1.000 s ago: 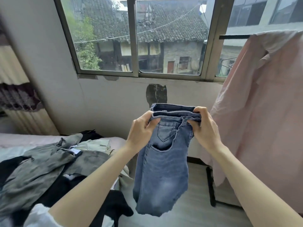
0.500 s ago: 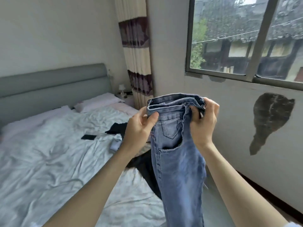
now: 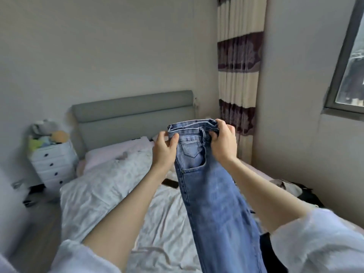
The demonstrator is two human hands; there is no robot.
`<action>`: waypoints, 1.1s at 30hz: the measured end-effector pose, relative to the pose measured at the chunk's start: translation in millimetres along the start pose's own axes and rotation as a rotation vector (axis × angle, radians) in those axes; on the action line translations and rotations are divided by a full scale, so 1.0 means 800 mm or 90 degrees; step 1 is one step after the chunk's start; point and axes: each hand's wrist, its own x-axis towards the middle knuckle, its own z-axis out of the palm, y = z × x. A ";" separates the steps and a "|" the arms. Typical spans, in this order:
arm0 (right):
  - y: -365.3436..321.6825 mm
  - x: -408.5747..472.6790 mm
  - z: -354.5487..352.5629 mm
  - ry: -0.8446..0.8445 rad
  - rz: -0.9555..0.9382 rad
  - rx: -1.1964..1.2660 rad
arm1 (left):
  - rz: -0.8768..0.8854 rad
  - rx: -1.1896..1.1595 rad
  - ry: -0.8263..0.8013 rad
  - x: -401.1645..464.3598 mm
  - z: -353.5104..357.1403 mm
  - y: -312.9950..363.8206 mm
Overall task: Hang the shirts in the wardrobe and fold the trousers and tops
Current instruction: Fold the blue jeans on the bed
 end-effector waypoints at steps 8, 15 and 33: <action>0.125 -0.063 0.203 -0.429 0.107 -0.207 | -0.226 0.264 -0.139 0.055 0.009 -0.269; 0.241 -0.259 0.230 -0.553 0.273 -0.167 | -0.369 0.208 -0.224 -0.105 0.086 -0.406; 0.462 -0.559 0.066 -0.511 0.668 -0.243 | -0.823 0.185 -0.083 -0.442 0.214 -0.482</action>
